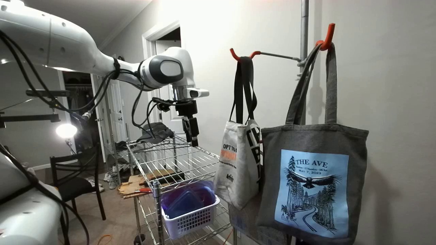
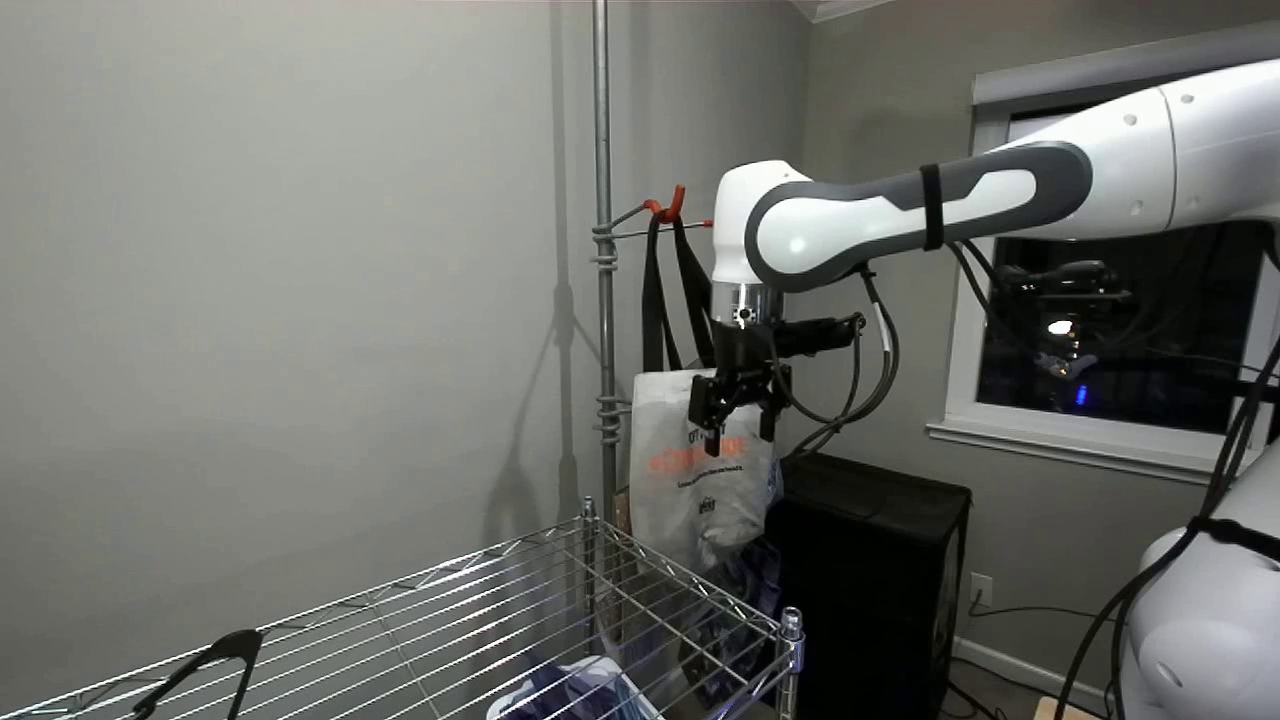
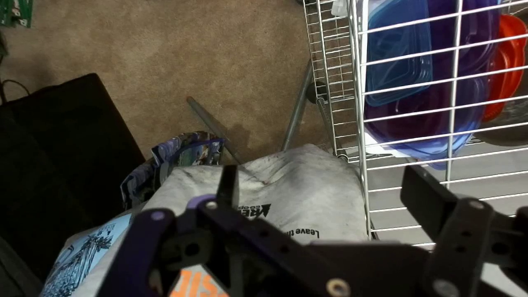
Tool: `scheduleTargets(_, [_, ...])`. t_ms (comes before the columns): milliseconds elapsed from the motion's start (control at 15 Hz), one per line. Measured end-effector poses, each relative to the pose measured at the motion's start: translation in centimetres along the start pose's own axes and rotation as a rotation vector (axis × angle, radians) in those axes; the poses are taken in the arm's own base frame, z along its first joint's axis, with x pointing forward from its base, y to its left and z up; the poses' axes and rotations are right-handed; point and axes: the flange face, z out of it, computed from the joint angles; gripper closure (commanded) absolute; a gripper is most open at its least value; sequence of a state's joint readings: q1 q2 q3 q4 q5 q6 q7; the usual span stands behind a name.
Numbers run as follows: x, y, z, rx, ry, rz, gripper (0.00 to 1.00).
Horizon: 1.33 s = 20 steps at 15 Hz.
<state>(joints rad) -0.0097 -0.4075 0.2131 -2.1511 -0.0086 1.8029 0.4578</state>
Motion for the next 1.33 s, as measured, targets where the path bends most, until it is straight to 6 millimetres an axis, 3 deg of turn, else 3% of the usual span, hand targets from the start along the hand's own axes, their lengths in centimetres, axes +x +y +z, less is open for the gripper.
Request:
scheduleTargets(200, [0.1, -0.3, -2.0, -0.016, 0.126, 0.004, 0.0])
scheduleTargets(467, [-1.4, -0.6, -5.1, -0.011, 0.329, 0.038, 0.0])
scheduleTargets(733, [-2.5, 1.0, -6.5, -0.02, 0.53, 0.066, 0.0])
scheduleTargets(1000, [-1.5, 2.8, -8.2, -0.018, 0.727, 0.132, 0.0])
scheduleTargets(1333, [-0.5, 2.2, -10.8, -0.001, 0.901, 0.184, 0.0])
